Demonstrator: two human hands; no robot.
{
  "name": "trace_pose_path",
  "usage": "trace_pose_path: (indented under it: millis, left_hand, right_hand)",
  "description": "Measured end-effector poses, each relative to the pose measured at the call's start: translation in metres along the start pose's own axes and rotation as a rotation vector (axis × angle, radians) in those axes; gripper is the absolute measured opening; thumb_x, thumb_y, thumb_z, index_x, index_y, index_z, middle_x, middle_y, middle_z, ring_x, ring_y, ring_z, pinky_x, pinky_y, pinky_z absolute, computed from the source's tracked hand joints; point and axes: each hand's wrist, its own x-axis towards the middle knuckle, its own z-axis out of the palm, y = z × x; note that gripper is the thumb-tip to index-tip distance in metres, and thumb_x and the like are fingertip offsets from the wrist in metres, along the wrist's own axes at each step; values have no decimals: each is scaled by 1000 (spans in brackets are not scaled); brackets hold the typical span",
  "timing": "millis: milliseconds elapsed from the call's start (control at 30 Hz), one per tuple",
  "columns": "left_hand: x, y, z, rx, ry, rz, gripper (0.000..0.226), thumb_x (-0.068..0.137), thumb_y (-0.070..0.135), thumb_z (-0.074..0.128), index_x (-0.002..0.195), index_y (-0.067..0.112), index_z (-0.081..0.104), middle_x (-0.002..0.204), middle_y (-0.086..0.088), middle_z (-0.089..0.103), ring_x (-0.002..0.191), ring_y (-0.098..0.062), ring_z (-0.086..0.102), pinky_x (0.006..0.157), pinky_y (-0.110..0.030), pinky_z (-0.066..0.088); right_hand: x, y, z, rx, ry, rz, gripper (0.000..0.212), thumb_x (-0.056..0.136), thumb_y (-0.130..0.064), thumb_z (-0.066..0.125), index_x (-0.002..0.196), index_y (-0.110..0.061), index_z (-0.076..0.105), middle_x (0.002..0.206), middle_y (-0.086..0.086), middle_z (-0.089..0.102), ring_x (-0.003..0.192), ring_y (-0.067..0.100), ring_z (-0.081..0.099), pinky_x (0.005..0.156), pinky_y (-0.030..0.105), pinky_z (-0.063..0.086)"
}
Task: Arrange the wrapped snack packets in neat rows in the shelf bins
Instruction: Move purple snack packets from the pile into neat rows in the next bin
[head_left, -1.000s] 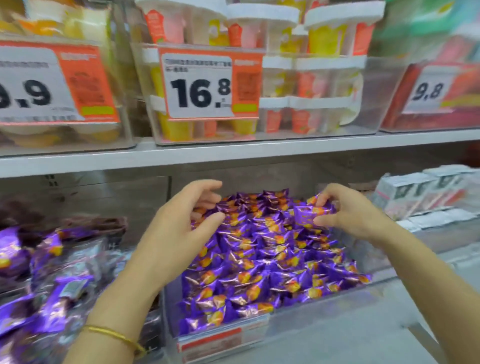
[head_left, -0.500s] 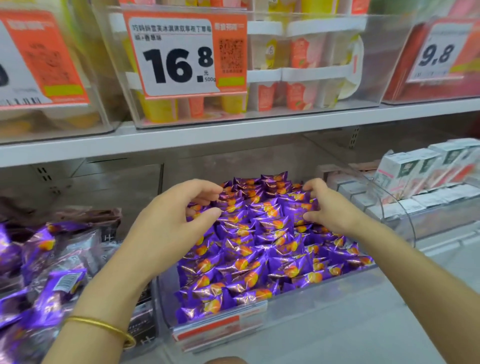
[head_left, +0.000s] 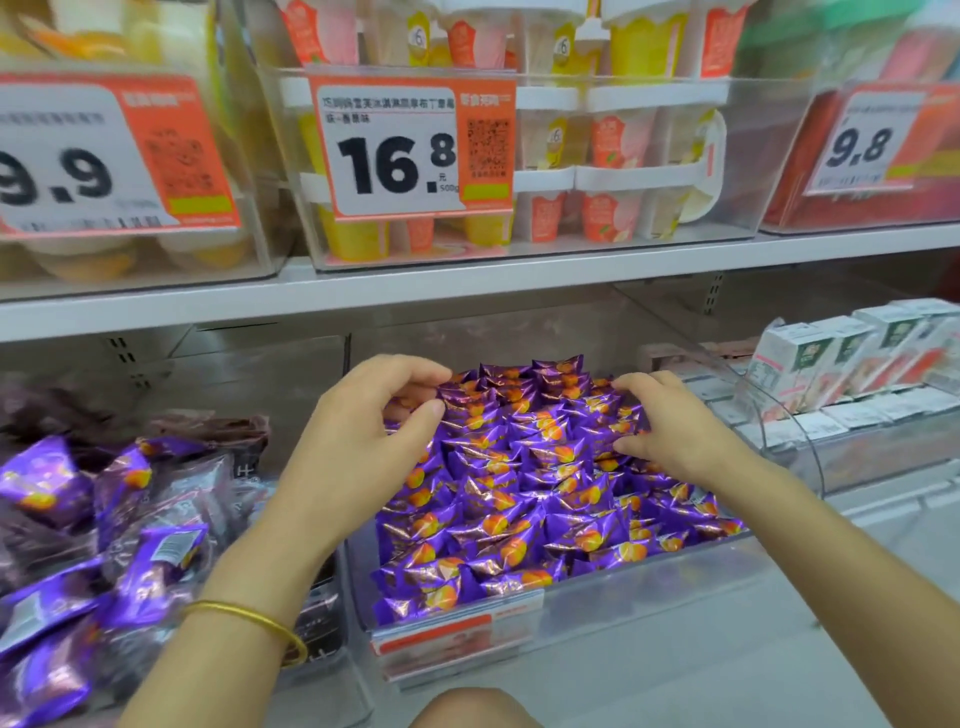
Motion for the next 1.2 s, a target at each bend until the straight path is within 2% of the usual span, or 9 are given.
trace_pose_path:
  millis: [100,267,400,533,633,733,900,967,1200]
  left_hand:
    - [-9,-4,-11,-12,159,52,27,83,11,53,98,32,60,100,7,60,93,-2,58,83,-14,44]
    - [-44,-26,-74,103,280,1,35,83,1,50,98,32,57,104,4,58,94,0,57,80,-8,40]
    - [-85,-45,-129,215,395,-80,36,86,0,51,97,32,60,101,5,61,93,-4,59,82,-18,47]
    - [-111,-53,-159,306,393,-143,31,85,0,53,95,27,64,99,8,63,92,-10,60,81,-21,47]
    - [-118,-57,-167,433,309,-86,23,79,10,53,94,19,67,99,10,63,97,-8,57,86,-24,43]
    - [-119,-62,-175,553,169,-70,23,78,28,54,95,21,69,101,10,63,102,-9,55,94,-29,36]
    - [-121,-57,-174,846,-320,-229,69,60,77,33,114,42,59,117,22,49,109,-10,40,95,-34,35]
    - [-119,-54,-171,958,-410,-297,83,53,81,26,124,45,48,124,25,42,112,-9,31,96,-31,30]
    - [-102,-51,-166,1033,-599,-417,83,67,71,60,138,41,30,132,12,39,122,-16,31,99,-37,25]
  right_hand:
    - [-10,-19,-5,27,116,-77,56,80,-16,71,132,-13,48,124,13,49,106,26,54,94,33,42]
    - [-44,-122,-10,287,239,-452,42,81,-6,67,120,-15,58,112,-3,50,103,15,55,91,31,45]
    - [-68,-217,5,500,123,-710,37,80,-1,64,112,-19,62,104,-6,53,91,5,55,83,17,42]
    - [-69,-276,36,514,-93,-735,33,84,-2,58,111,-20,62,102,-4,52,94,14,57,79,15,39]
    - [-62,-291,60,329,-187,-711,34,87,-14,60,120,-21,57,114,4,52,106,22,54,91,33,43]
    - [-57,-302,77,151,-287,-718,43,84,-23,64,126,-22,52,120,6,50,110,25,52,91,37,44]
    - [-61,-313,90,-67,-351,-753,35,80,-44,64,108,-26,54,109,-1,55,108,25,45,80,36,42]
    - [-60,-314,91,-81,-314,-714,32,79,-40,65,106,-25,55,107,-1,57,107,24,46,74,33,39]
    - [-57,-310,91,91,-148,-543,21,81,-13,58,101,-10,54,102,9,57,94,30,55,73,33,44]
